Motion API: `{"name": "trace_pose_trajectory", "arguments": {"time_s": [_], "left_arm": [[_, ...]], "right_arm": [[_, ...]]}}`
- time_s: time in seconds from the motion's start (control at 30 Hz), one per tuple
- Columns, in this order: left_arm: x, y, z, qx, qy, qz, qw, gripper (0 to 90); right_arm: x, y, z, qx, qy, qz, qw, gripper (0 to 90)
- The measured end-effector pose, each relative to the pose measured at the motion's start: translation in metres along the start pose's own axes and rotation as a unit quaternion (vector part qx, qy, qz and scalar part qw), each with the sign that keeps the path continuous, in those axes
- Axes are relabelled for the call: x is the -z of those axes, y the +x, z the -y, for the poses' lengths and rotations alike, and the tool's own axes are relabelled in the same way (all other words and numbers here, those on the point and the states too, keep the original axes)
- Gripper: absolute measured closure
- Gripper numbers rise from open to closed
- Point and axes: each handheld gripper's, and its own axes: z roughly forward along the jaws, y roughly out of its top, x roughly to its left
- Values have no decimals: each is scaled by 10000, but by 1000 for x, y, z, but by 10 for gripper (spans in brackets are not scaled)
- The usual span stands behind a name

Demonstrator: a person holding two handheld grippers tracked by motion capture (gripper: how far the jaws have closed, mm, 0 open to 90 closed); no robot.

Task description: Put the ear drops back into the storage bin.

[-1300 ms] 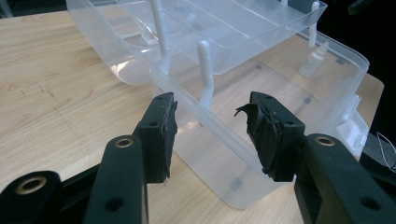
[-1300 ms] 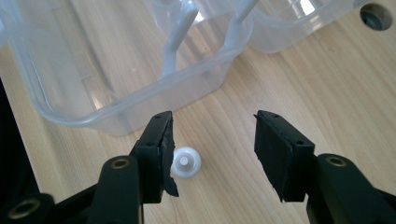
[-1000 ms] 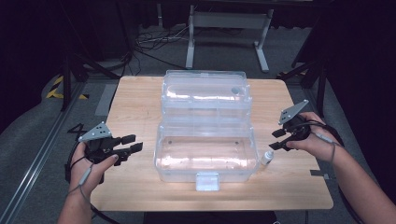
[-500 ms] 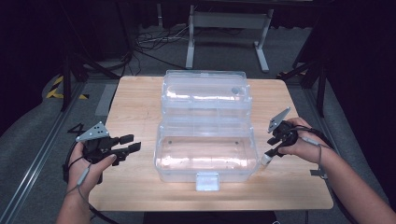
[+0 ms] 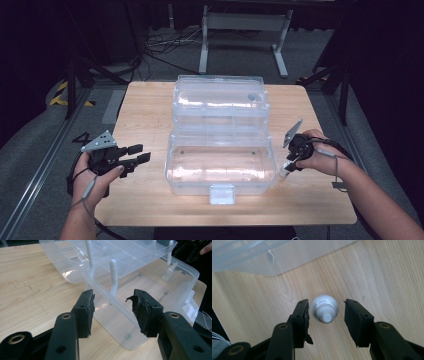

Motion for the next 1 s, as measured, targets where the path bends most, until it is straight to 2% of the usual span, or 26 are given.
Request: {"name": "trace_pose_trajectory", "arguments": {"time_s": [0.5,0.63,1.0], "left_arm": [[-1,0,1,27,20,2,10000,525],[-1,1,1,34,17,5,10000,525],[0,1,1,42,7,14,10000,526]], "right_arm": [[-6,1,-2,16,117,-15,9999,636],[-3,1,-3,35,119,0,9999,709],[-1,3,-4,44,179,2,9998,712]]}}
